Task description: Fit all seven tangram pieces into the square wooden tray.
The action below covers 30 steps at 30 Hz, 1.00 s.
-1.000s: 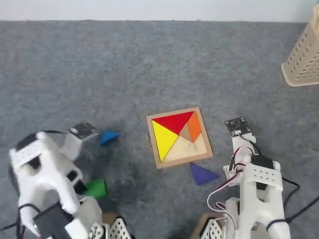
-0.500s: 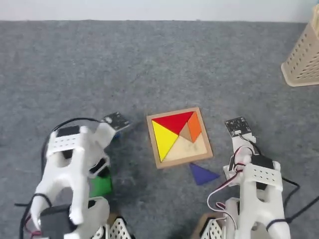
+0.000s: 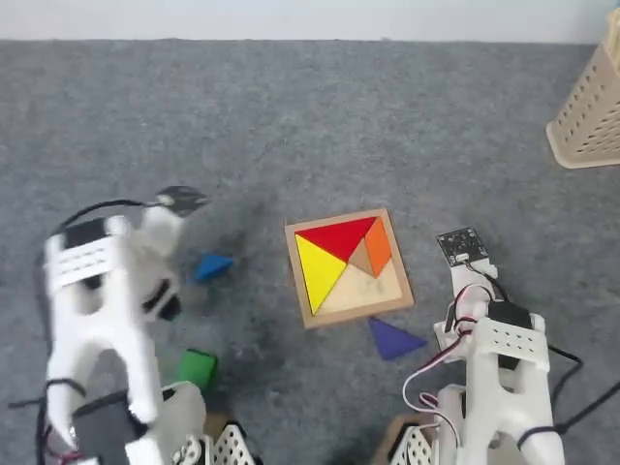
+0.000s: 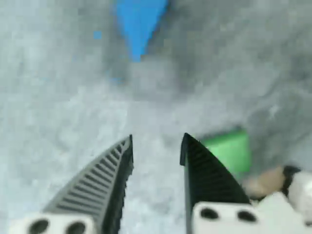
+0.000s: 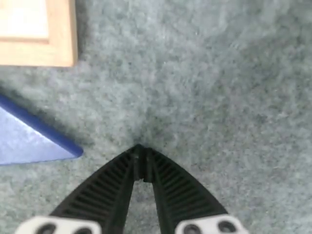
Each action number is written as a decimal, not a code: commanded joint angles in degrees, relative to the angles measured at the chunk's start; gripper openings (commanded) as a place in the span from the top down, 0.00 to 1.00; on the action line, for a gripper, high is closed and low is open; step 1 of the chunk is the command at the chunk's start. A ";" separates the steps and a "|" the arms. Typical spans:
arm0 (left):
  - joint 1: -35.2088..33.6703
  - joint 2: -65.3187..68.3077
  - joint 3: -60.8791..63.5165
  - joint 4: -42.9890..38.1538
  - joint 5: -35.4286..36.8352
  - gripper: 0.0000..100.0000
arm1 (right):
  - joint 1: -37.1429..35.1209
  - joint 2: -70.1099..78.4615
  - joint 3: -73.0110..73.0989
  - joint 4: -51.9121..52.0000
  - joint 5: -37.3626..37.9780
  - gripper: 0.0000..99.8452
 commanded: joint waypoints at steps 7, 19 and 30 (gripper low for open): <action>-24.09 -0.18 12.62 -3.96 -23.65 0.85 | 0.04 -1.80 -0.09 -1.19 0.88 0.99; -8.88 -0.26 22.29 -8.88 -15.47 0.85 | 0.04 -1.80 -0.09 -1.19 0.88 0.99; 12.13 0.18 15.96 -11.43 -2.29 0.85 | 0.04 -1.80 -0.09 -1.19 0.88 0.99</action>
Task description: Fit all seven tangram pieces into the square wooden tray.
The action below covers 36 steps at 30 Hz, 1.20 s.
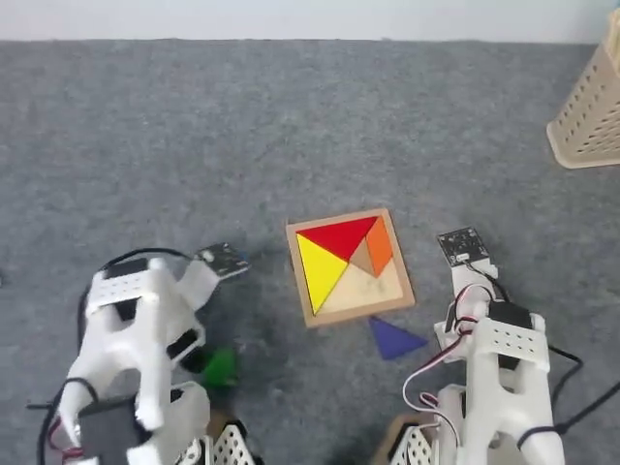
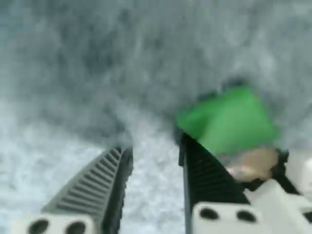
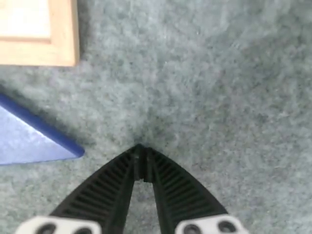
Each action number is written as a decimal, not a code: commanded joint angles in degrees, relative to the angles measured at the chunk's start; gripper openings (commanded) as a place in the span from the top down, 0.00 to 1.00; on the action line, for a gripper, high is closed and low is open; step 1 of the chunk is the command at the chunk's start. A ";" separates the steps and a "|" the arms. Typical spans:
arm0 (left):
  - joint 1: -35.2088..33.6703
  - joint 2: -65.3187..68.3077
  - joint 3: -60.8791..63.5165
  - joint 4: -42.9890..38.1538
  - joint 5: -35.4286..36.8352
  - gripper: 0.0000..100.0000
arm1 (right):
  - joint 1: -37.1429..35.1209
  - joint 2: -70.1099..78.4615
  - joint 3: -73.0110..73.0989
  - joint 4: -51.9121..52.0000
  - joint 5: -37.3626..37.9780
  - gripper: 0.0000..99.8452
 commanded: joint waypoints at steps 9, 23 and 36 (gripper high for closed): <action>8.44 -0.09 -19.82 9.58 9.05 0.85 | -0.04 -1.80 -0.09 -1.19 0.88 0.99; 11.78 2.37 -13.58 26.64 -11.43 0.85 | -0.04 -1.80 -0.09 -1.19 0.88 0.99; 17.41 25.41 -18.51 6.77 -0.44 0.85 | -0.04 -1.80 -0.09 -1.19 0.88 0.99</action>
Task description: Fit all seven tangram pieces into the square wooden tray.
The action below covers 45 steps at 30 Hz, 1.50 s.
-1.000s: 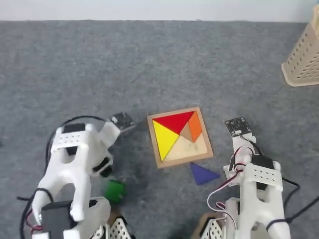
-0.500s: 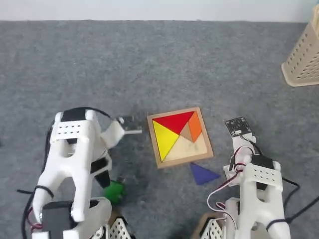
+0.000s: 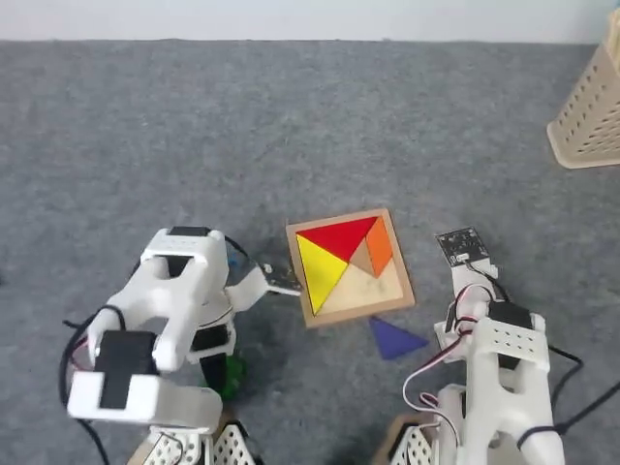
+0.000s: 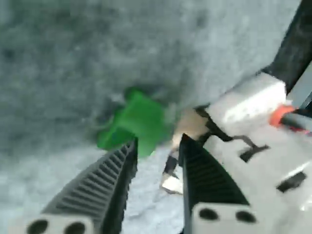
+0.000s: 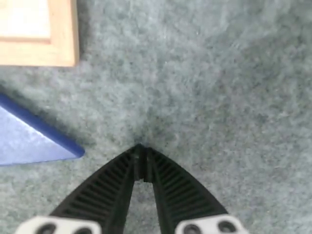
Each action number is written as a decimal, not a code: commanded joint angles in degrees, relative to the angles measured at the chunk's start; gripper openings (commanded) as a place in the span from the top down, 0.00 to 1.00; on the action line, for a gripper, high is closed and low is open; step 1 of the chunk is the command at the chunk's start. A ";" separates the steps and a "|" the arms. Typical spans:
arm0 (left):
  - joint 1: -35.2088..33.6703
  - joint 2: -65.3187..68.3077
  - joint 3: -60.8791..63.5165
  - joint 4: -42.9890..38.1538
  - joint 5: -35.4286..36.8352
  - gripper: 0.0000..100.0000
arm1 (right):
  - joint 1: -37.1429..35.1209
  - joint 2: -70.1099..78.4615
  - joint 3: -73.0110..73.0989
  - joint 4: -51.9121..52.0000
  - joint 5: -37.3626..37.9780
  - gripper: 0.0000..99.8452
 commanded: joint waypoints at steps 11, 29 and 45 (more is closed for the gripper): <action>0.26 -10.29 -4.79 -13.54 18.55 0.85 | -0.04 -1.80 -0.09 -1.19 0.88 0.99; -21.54 -38.59 -0.66 9.32 2.64 0.85 | -0.04 -1.80 -0.09 -1.19 0.88 0.99; -21.10 -3.16 3.82 -1.76 -3.43 0.85 | -0.04 -1.80 -0.09 -1.19 0.88 0.99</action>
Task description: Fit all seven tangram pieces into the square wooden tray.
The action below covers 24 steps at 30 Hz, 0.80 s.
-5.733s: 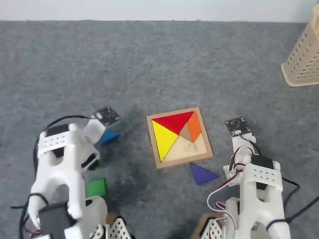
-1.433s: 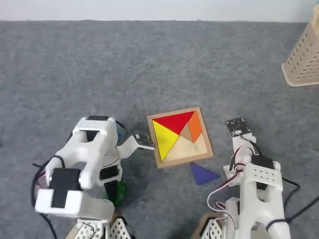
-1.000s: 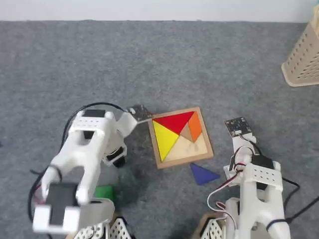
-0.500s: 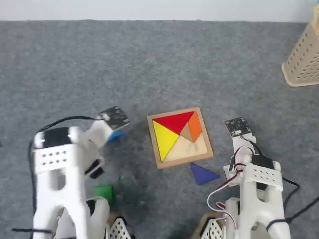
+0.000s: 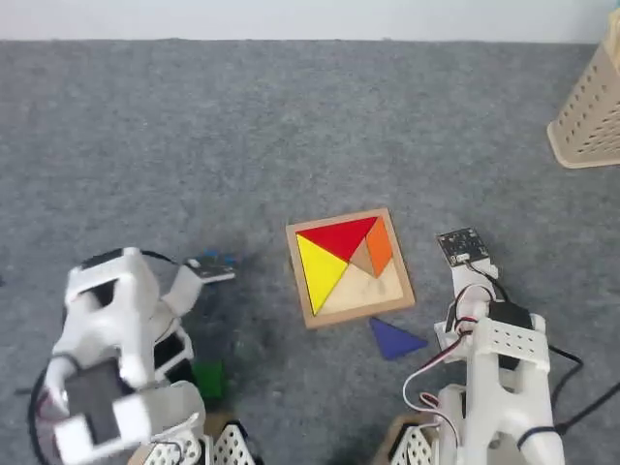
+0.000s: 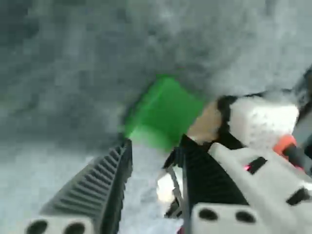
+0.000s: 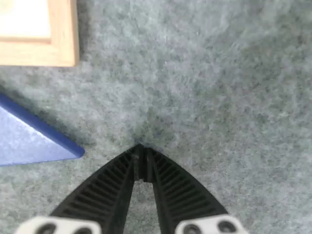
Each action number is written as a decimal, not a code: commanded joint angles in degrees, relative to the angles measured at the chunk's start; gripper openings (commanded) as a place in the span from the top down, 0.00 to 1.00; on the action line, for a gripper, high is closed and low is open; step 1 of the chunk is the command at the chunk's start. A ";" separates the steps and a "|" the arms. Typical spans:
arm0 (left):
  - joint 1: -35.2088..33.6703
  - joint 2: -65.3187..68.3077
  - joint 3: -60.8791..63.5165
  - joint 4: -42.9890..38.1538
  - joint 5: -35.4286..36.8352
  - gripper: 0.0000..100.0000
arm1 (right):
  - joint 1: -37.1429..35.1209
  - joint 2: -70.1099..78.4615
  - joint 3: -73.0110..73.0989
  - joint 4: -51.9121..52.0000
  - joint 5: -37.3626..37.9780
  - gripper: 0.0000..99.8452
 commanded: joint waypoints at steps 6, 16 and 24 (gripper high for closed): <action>12.84 18.46 -10.15 -0.09 -0.18 0.88 | -0.04 -1.80 -0.09 -1.19 0.88 0.99; 13.98 7.82 -14.46 1.05 0.97 0.89 | -0.04 -1.80 -0.09 -1.19 0.88 0.99; 19.16 -9.41 -14.55 1.93 11.60 0.86 | -0.04 -1.80 -0.09 -1.19 0.88 0.99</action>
